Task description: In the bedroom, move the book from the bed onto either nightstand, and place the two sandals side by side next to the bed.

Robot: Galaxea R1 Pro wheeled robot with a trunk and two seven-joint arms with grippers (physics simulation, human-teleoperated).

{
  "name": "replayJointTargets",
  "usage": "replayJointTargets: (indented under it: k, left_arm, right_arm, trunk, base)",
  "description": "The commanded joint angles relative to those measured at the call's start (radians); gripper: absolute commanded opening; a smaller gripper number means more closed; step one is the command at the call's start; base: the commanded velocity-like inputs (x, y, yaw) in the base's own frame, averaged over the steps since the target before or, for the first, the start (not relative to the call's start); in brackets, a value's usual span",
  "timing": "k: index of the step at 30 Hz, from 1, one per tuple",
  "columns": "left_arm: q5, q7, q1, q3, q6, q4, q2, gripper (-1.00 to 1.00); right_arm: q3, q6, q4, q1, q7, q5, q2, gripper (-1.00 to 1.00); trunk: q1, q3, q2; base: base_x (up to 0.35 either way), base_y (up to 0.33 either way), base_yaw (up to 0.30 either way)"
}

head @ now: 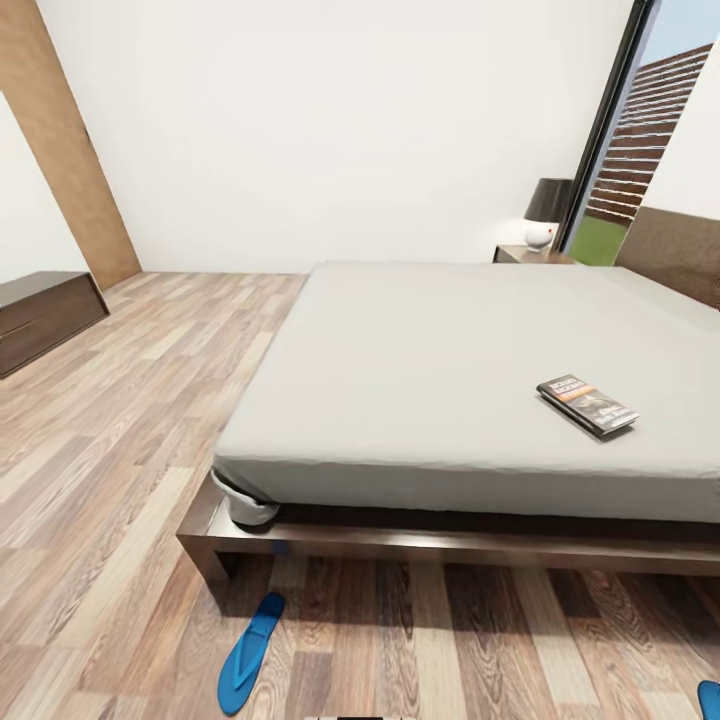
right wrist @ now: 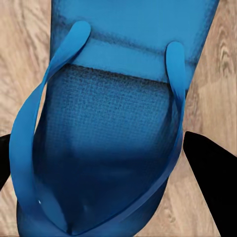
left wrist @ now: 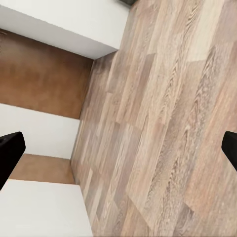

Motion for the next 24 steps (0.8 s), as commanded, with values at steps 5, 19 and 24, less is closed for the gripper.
replayJointTargets:
  k: [5, 19, 24]
  left_arm:
    - [-0.01, 0.001, 0.0, 0.004, 0.005, 0.0, 0.0, 1.0]
    - [-0.01, 0.002, 0.0, 0.007, 0.004, 0.001, -0.014, 1.0]
    - [-0.01, 0.002, 0.0, 0.007, 0.006, 0.001, -0.017, 1.0]
  right_arm:
    - [-0.003, 0.011, -0.004, -0.009, 0.045, 0.004, -0.004, -1.0]
    - [0.001, 0.012, -0.003, -0.02, 0.101, 0.044, -0.014, -1.0]
    - [0.001, 0.012, -0.002, -0.02, 0.105, 0.052, -0.012, -1.0]
  trunk:
    - [-0.002, 0.019, 0.001]
    - [-0.005, 0.042, 0.002]
    - [-0.007, 0.061, 0.003]
  base:
    - [0.0, 0.0, 0.0]
    - [0.0, 0.0, 0.0]
    - [0.0, 0.0, 0.0]
